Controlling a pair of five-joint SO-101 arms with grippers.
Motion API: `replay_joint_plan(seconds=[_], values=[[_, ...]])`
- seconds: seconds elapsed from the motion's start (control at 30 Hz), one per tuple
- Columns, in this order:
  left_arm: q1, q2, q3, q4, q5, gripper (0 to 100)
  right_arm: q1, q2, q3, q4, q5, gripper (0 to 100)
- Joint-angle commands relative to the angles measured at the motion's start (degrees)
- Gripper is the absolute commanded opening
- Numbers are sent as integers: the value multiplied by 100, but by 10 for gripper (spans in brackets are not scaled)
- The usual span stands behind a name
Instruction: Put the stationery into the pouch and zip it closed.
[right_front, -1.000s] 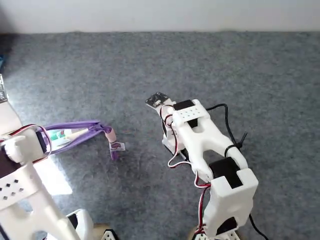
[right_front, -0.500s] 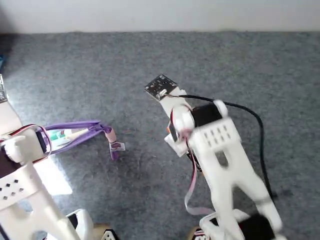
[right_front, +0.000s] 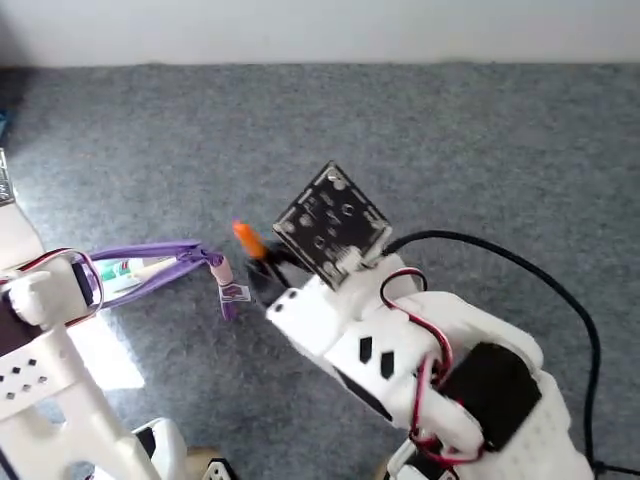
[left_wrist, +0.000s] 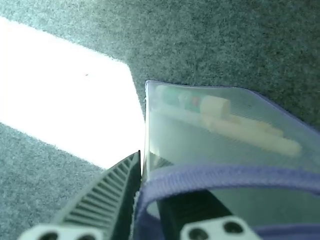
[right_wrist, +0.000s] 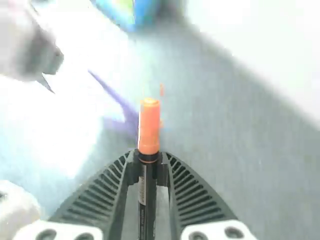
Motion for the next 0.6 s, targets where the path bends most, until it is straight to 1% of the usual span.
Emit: replay_joint_plan(seconds=[0.0,0.17,0.3,0.4,0.5,0.57], values=[[-35,0,-40,-26,70,12,-277,259,-334,-1578,-79,8],[-44,0,-40,-26,70,12,-435,840,-334,-3204,-79,8],[-53,0,-40,-26,70,12,-558,1349,-325,-4171,-70,8],[-53,0,-40,-26,70,12,-690,1578,-325,-4655,-70,8],[-53,0,-40,-26,70,12,-813,1604,-141,-4884,-44,8],[-53,0,-40,-26,70,12,-901,1446,167,-5024,167,8]])
